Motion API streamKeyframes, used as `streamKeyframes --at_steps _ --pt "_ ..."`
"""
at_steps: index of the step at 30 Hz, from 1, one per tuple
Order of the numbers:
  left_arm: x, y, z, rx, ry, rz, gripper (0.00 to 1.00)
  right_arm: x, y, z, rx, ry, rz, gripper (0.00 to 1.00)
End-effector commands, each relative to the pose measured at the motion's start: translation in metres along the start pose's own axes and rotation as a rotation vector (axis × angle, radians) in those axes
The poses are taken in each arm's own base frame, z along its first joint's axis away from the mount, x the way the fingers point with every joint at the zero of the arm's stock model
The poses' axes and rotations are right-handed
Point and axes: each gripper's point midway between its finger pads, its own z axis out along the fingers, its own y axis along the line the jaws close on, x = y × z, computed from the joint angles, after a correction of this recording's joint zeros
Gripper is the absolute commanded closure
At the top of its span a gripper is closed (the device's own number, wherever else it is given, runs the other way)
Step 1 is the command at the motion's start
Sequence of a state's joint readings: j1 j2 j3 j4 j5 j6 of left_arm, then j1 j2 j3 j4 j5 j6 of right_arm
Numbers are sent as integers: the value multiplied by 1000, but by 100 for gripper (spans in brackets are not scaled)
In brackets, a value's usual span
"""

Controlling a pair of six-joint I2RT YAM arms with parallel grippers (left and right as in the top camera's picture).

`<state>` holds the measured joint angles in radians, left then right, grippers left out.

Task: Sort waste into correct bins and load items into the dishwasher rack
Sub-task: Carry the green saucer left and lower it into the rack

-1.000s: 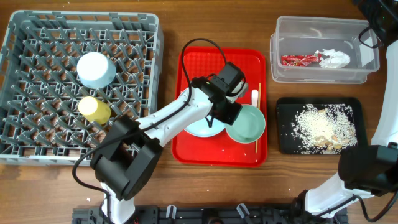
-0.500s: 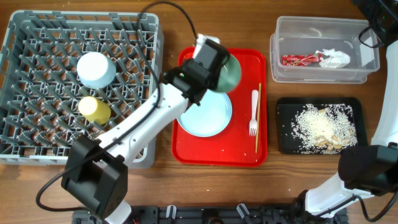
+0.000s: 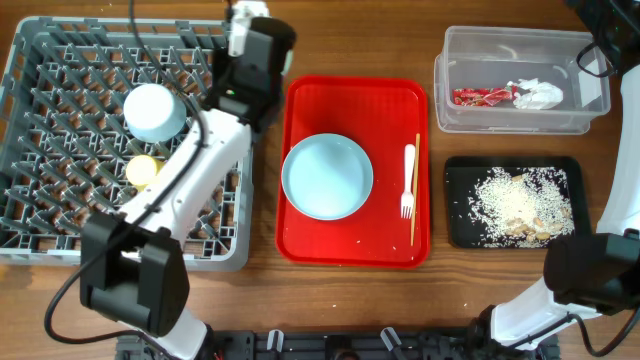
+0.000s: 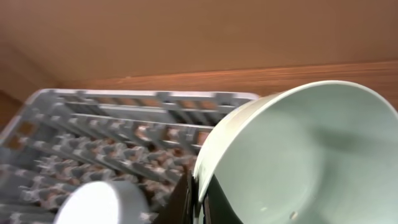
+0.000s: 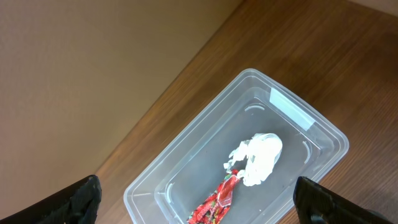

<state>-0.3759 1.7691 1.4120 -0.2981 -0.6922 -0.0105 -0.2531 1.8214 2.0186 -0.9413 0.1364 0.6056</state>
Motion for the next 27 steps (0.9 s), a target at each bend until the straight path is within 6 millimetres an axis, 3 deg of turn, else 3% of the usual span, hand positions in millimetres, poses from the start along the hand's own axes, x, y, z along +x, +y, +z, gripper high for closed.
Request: streamKeyframes --at_steps 1,2,6,13,19,27 --pt "-12 63 14 -163 -4 31 96 0 -1 4 14 -5 4 0" --pt "-14 81 18 -218 -11 10 96 0 -1 4 14 -5 4 0" --pt "-26 115 30 -280 -35 63 96 0 -1 4 14 -5 4 0" --pt "-39 149 46 -282 -76 133 96 0 -1 4 14 -5 4 0" --pt "-26 183 67 -297 -47 130 96 0 -1 4 14 -5 4 0" --pt "-9 190 109 -326 -30 240 96 0 -1 4 14 -5 4 0"
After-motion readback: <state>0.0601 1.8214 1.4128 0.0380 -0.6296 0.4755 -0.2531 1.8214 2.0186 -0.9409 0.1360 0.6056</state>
